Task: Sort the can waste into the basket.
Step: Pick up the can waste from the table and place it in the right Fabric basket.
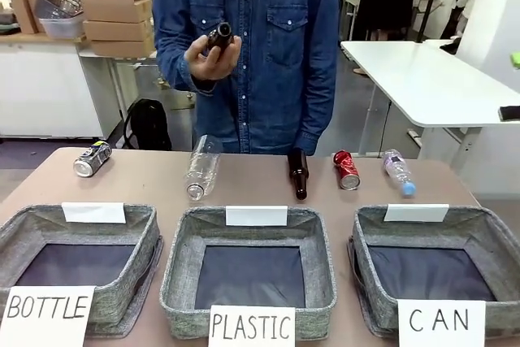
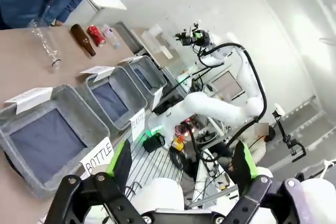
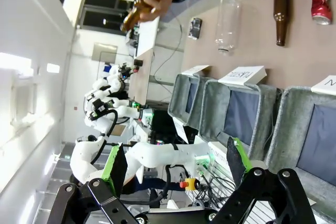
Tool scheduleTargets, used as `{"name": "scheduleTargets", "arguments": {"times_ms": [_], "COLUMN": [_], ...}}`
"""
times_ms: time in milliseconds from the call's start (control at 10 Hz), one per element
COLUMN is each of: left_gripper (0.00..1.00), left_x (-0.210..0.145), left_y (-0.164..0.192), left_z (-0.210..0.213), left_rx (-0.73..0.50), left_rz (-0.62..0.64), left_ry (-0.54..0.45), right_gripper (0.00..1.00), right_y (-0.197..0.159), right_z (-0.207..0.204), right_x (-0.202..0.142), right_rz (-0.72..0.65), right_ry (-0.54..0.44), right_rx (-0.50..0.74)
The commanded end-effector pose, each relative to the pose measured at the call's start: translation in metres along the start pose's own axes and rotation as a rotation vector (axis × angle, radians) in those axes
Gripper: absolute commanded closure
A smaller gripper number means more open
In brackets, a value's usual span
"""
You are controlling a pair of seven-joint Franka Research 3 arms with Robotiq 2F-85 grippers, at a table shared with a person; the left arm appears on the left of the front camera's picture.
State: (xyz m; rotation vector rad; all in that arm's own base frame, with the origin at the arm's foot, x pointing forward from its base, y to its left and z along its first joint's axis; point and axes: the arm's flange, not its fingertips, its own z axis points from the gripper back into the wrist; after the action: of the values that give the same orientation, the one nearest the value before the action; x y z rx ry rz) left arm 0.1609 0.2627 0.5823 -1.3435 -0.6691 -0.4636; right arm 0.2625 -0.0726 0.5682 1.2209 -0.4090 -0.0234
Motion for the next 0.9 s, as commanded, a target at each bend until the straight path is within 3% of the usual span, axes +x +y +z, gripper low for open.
{"name": "scheduleTargets", "arguments": {"times_ms": [0, 300, 500, 800], "left_gripper": [0.00, 0.00, 0.00, 0.00], "left_x": [0.013, 0.046, 0.050, 0.012], "left_y": [0.010, 0.027, 0.032, 0.025], "left_z": [-0.003, -0.015, -0.011, 0.018], "left_rx": [-0.032, -0.042, -0.047, -0.105], "left_rz": [0.030, 0.088, 0.112, 0.061], "left_ry": [0.035, 0.111, 0.098, 0.007], "right_gripper": [0.00, 0.00, 0.00, 0.00], "right_y": [0.001, 0.001, 0.001, 0.001], "right_z": [-0.002, -0.002, -0.002, -0.002], "right_x": [0.003, 0.003, 0.003, 0.003], "right_rz": [0.028, 0.028, 0.028, 0.028], "right_ry": [-0.008, -0.008, -0.008, -0.008], "right_rx": [0.025, 0.025, 0.025, 0.025]}}
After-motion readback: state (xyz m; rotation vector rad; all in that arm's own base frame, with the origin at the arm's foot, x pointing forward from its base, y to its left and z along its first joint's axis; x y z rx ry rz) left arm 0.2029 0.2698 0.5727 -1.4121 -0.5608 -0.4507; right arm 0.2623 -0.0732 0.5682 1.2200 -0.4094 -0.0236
